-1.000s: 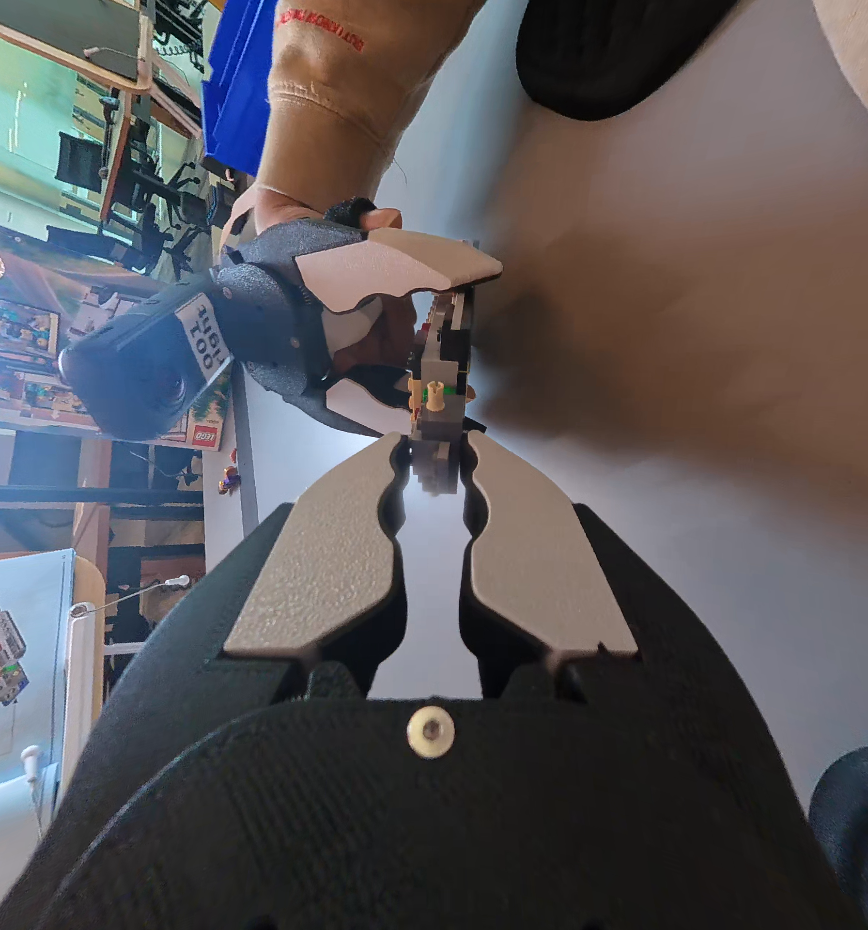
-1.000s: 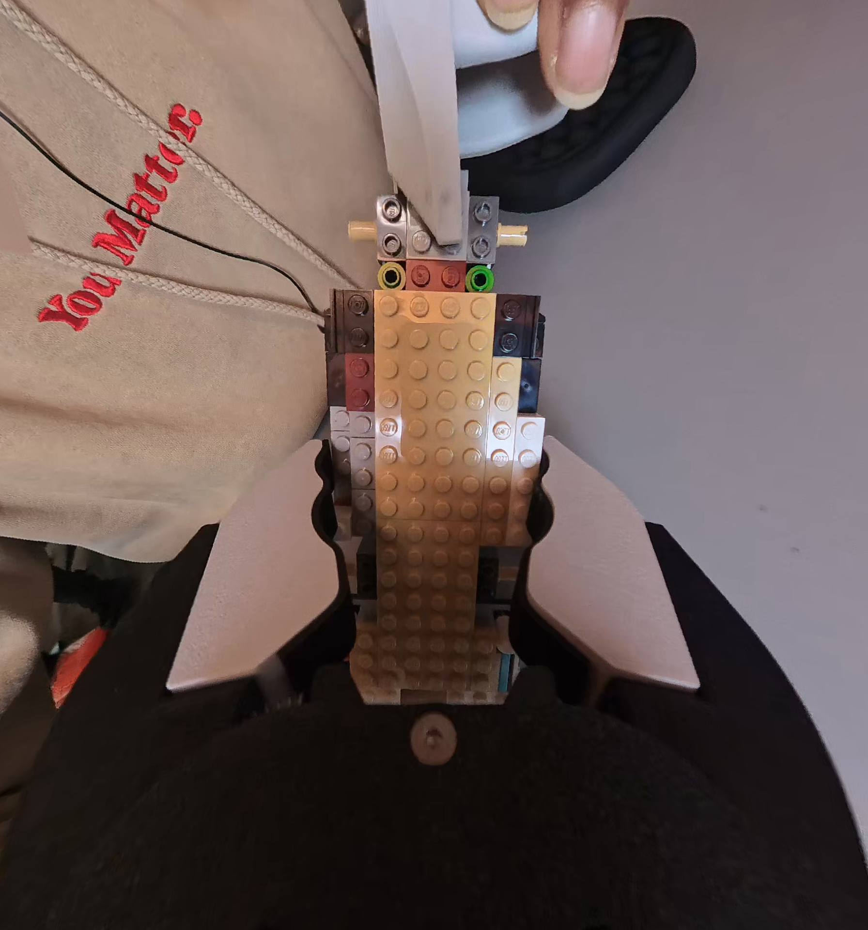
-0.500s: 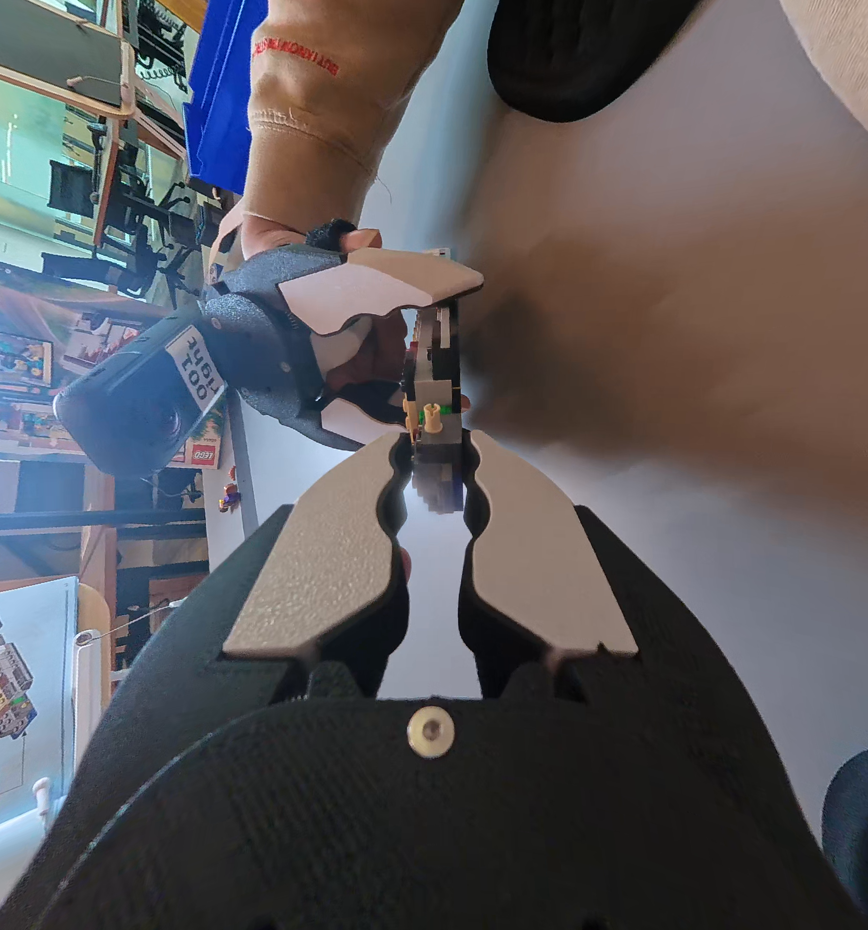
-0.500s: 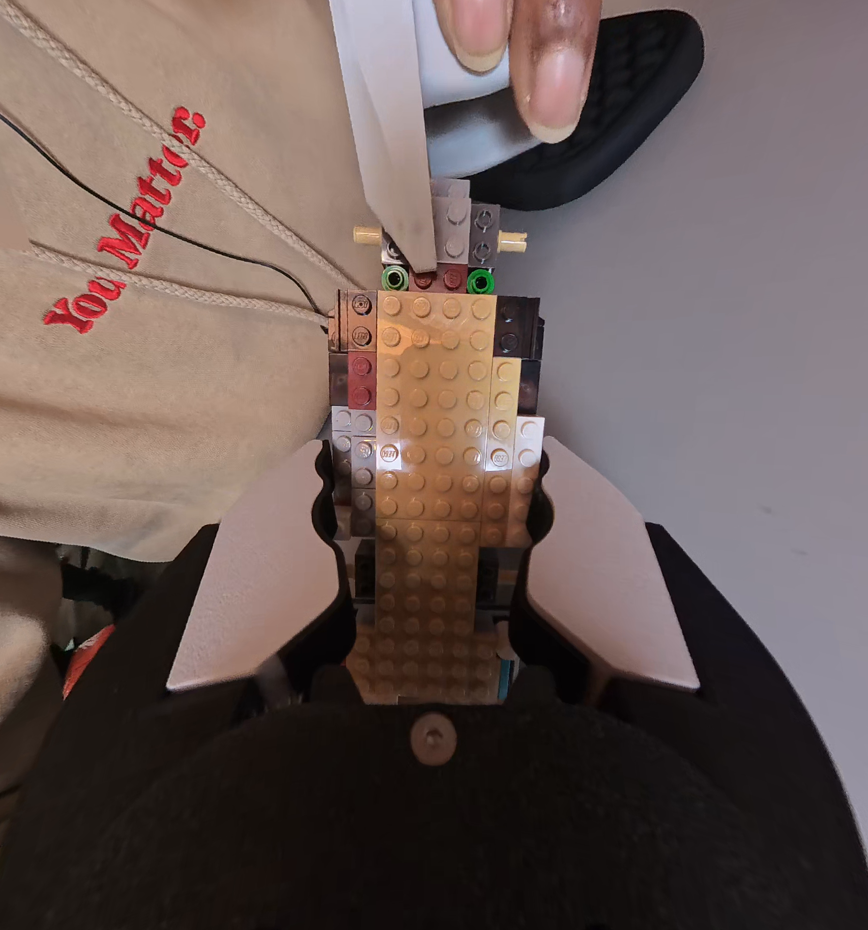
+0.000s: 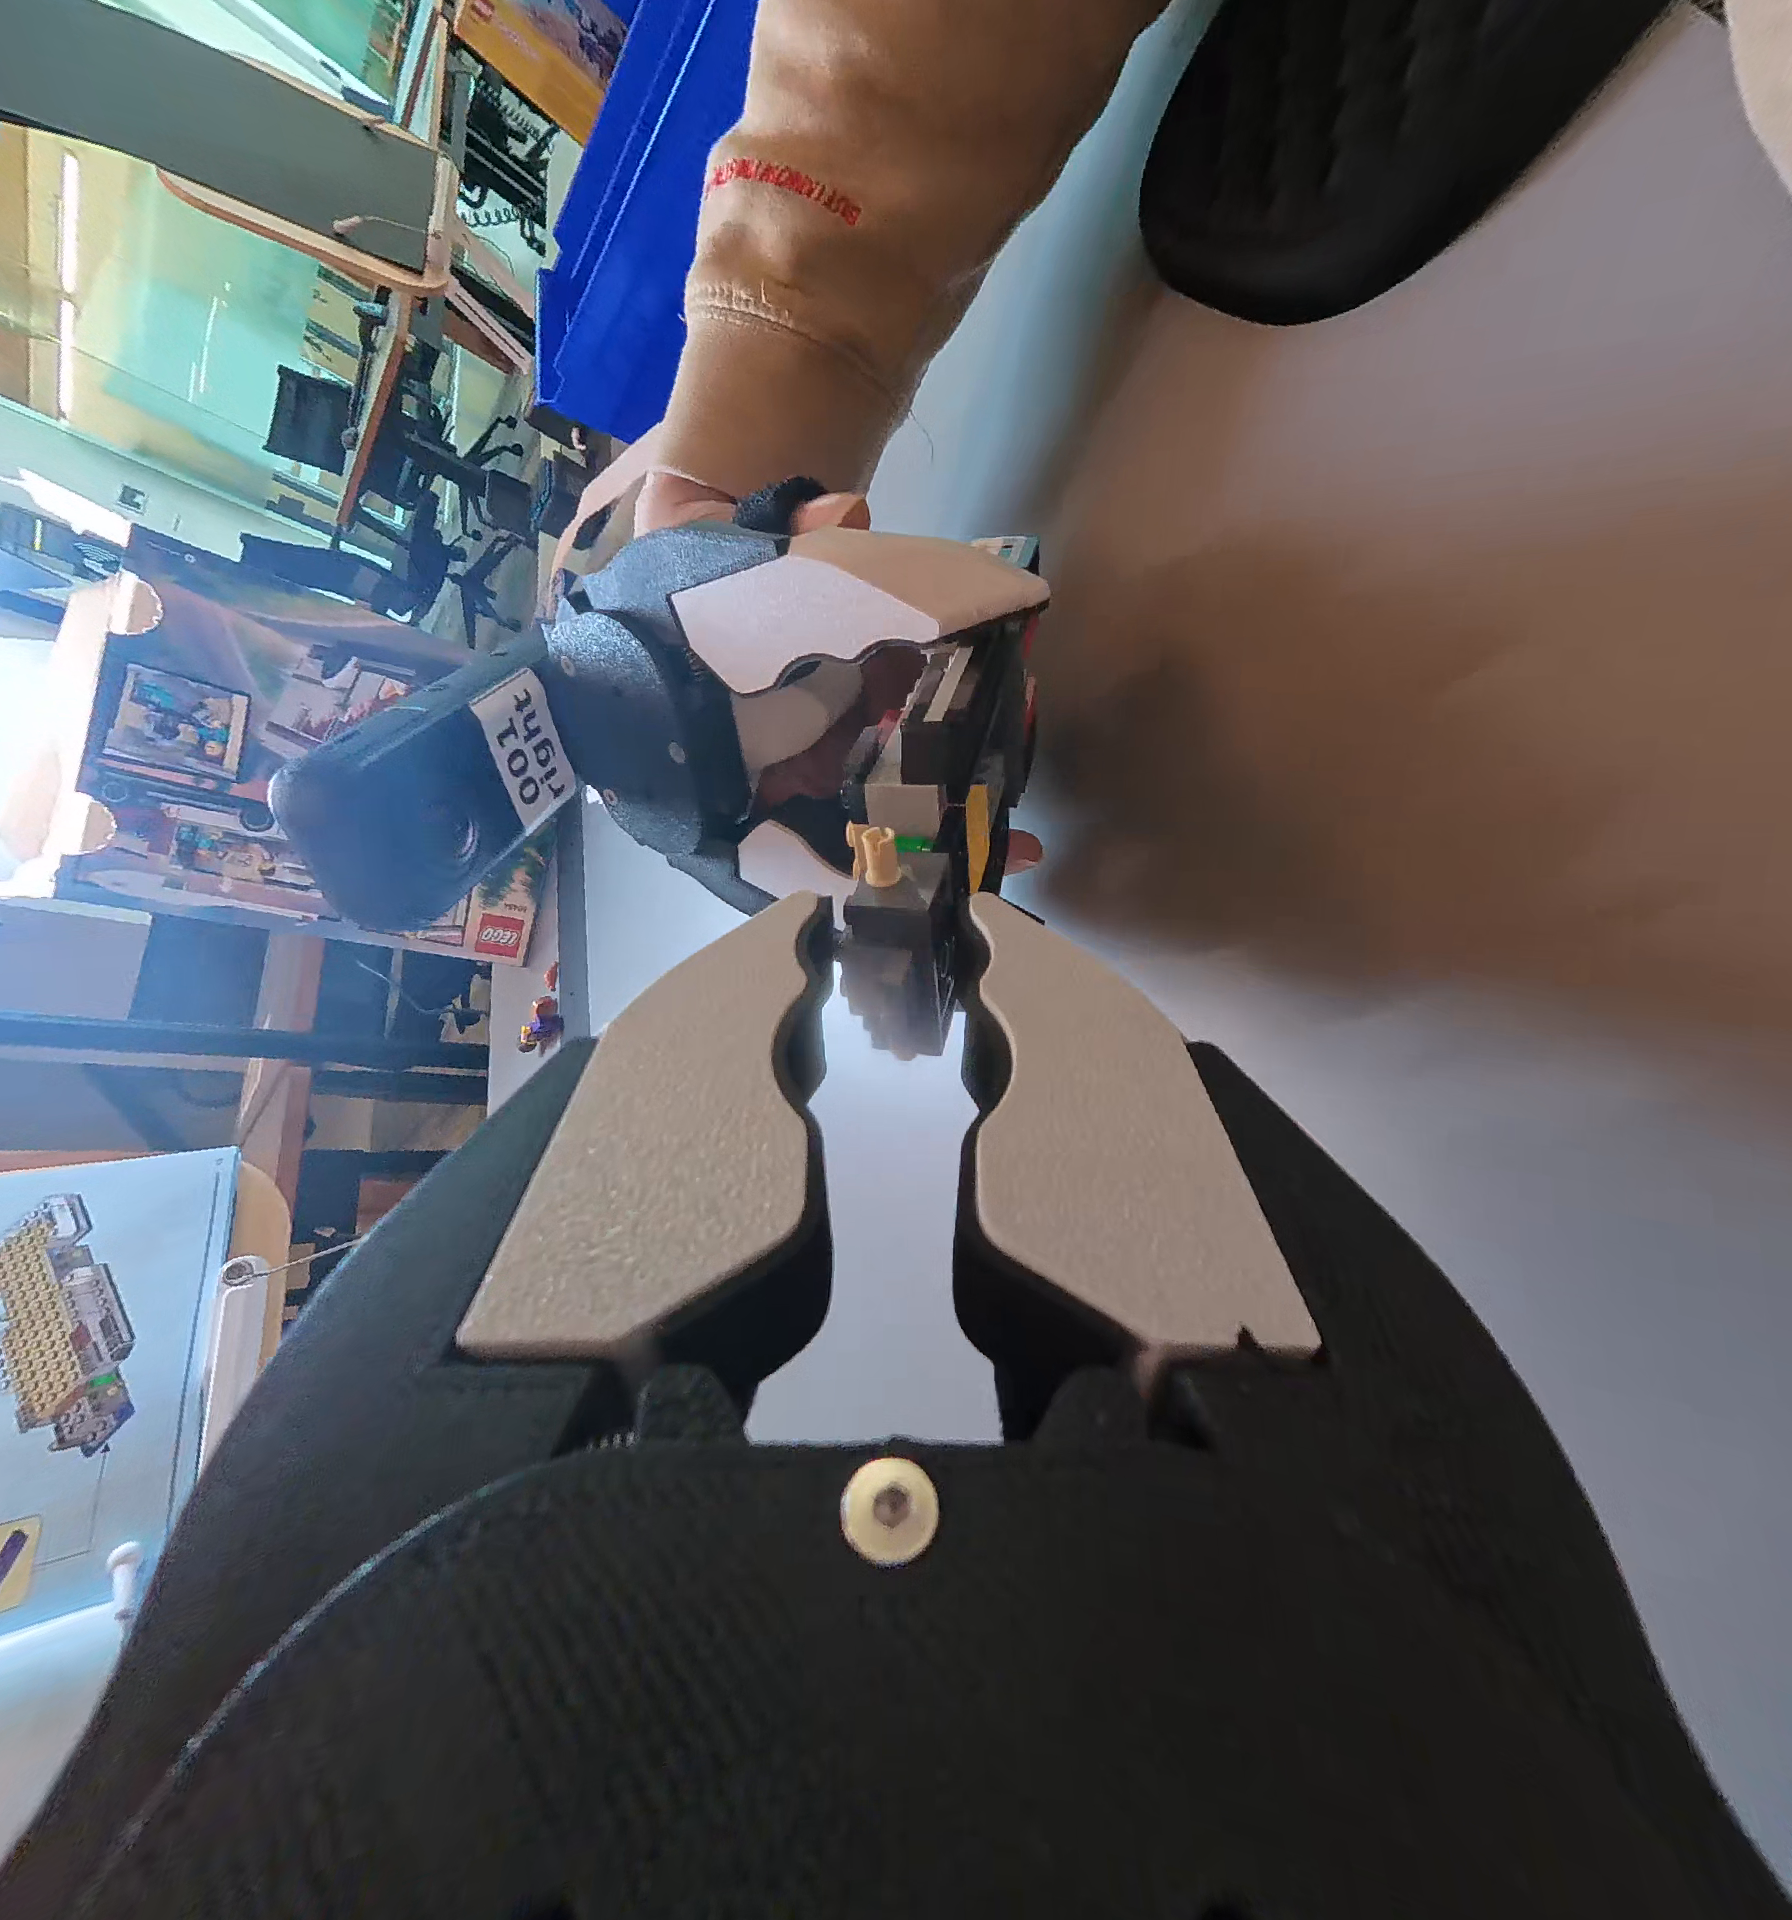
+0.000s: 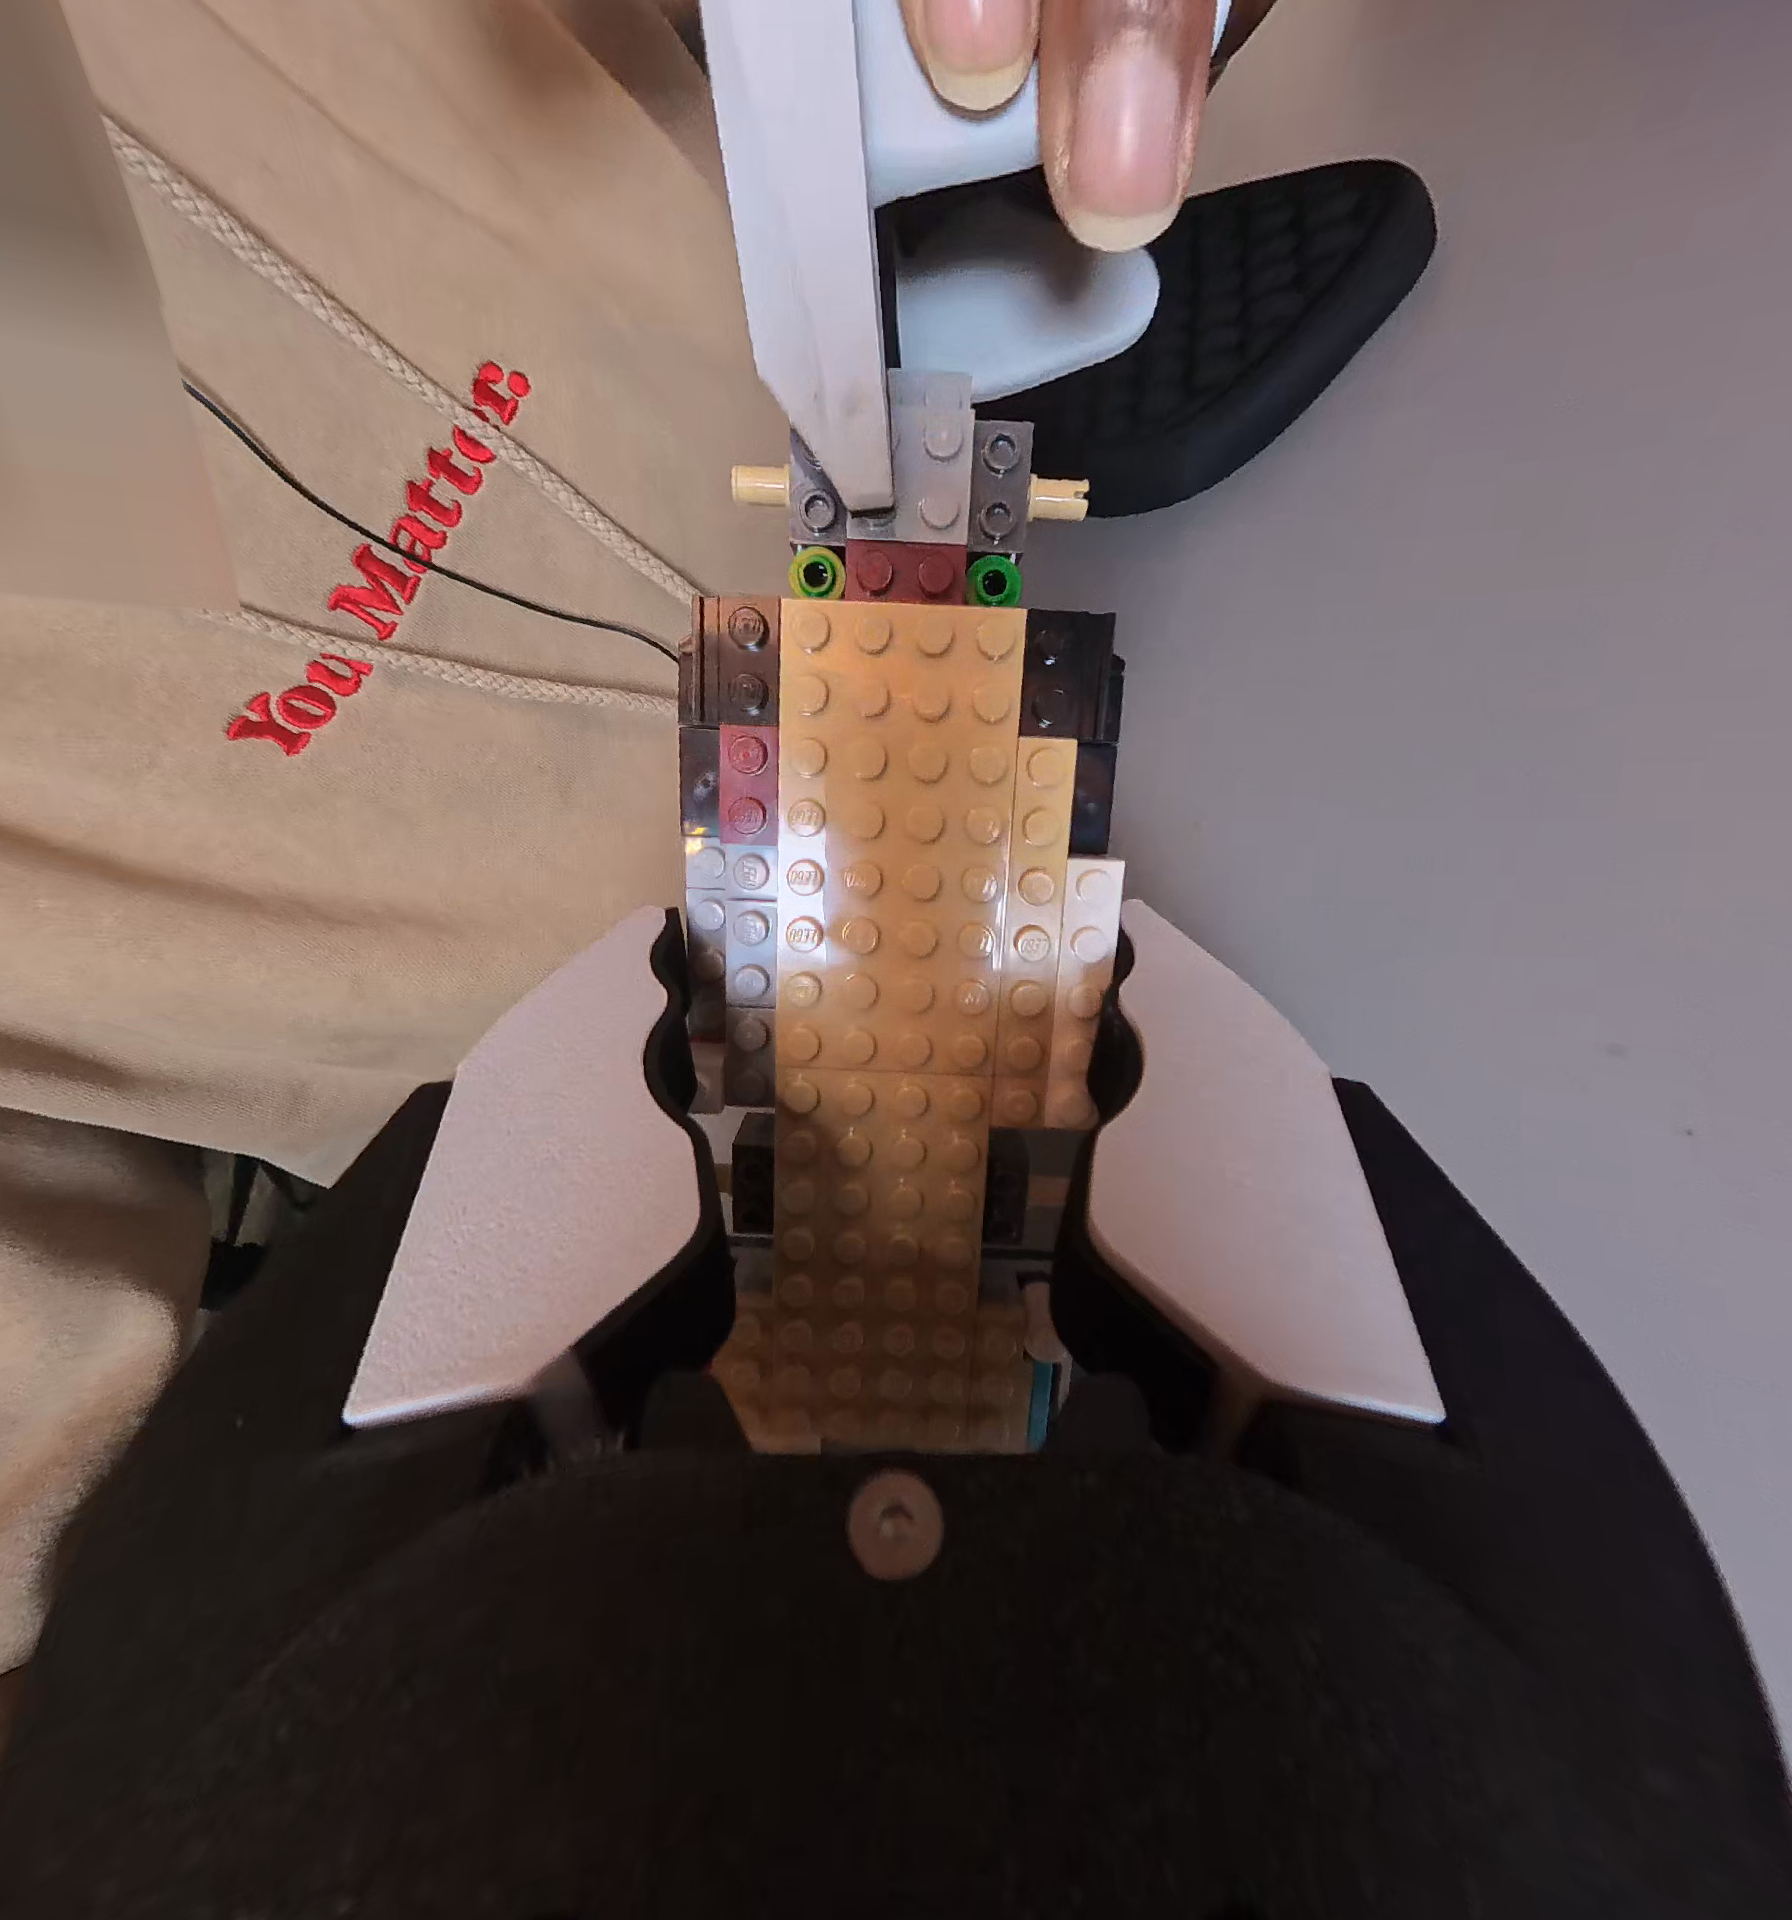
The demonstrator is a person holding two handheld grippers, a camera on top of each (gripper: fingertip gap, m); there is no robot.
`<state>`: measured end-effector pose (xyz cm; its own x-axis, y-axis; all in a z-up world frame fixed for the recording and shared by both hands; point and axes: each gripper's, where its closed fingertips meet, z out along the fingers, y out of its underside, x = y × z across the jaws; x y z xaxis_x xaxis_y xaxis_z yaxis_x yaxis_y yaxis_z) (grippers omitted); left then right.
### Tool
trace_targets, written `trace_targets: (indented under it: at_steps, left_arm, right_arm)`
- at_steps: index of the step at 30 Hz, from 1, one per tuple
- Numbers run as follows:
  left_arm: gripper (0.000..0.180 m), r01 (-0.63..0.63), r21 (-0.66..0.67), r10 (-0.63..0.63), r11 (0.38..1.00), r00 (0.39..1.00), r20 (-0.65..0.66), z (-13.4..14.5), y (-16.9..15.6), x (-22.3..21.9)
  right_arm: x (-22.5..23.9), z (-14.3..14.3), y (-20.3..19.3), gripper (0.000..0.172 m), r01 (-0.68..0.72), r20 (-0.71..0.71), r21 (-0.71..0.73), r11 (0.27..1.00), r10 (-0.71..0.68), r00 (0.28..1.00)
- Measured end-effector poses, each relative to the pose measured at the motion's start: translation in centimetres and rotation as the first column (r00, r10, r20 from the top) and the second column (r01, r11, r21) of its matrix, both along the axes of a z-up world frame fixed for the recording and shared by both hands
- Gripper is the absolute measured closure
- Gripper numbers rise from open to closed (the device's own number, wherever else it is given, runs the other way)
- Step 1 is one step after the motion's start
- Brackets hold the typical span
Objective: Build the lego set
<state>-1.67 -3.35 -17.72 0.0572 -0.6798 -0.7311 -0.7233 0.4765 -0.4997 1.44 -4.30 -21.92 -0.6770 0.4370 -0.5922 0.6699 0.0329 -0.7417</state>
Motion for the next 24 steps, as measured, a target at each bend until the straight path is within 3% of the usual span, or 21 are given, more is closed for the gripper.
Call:
trace_targets:
  at_steps: [10, 15, 19, 24]
  left_arm:
    - [0.161, 0.04, -0.076, -0.042, 0.996, 0.999, -0.025, 0.1, -0.8, 0.1]
    - [0.16, 0.033, -0.041, -0.032, 0.999, 0.999, 0.026, 0.5, -0.4, 0.0]
    - [0.158, 0.043, -0.005, -0.043, 0.999, 0.999, -0.006, 0.3, -0.4, 0.0]
    - [0.161, 0.053, -0.056, -0.053, 0.997, 0.999, -0.011, -0.1, -1.2, -0.3]
  right_arm:
    - [0.2, 0.2, -0.4, 0.096, -0.034, 0.004, 0.023, 0.999, 0.034, 0.999]
    - [0.0, 0.7, -0.2, 0.096, -0.021, 0.018, -0.008, 1.0, 0.022, 1.0]
    - [-0.3, 0.7, -0.3, 0.096, -0.039, 0.028, 0.017, 0.999, 0.039, 0.999]
    - [-0.6, 0.4, -0.7, 0.096, -0.05, 0.033, 0.08, 0.996, 0.047, 0.998]
